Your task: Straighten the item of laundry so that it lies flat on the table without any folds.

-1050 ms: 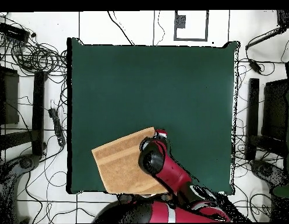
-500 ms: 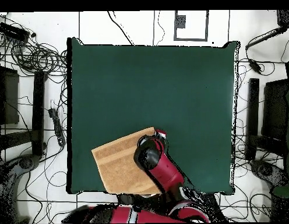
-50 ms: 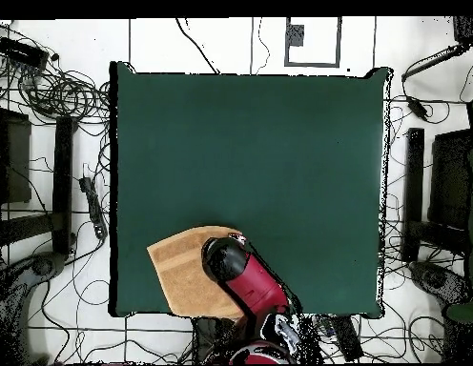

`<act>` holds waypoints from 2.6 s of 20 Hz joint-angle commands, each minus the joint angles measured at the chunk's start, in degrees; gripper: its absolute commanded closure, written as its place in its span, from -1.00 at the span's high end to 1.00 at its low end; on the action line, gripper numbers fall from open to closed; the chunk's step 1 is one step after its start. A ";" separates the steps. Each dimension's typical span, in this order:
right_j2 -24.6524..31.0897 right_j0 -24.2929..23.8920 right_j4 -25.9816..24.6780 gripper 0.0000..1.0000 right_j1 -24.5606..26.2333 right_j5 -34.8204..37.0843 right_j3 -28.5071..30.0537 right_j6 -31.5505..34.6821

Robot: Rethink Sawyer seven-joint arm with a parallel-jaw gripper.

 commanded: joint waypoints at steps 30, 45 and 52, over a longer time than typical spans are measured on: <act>-3.93 -9.13 -27.79 1.00 -21.17 37.29 -16.89 4.16; 2.78 -12.28 -15.60 1.00 -15.24 10.64 -4.57 2.87; 8.71 -16.92 -18.55 1.00 -10.92 -1.36 -1.65 5.40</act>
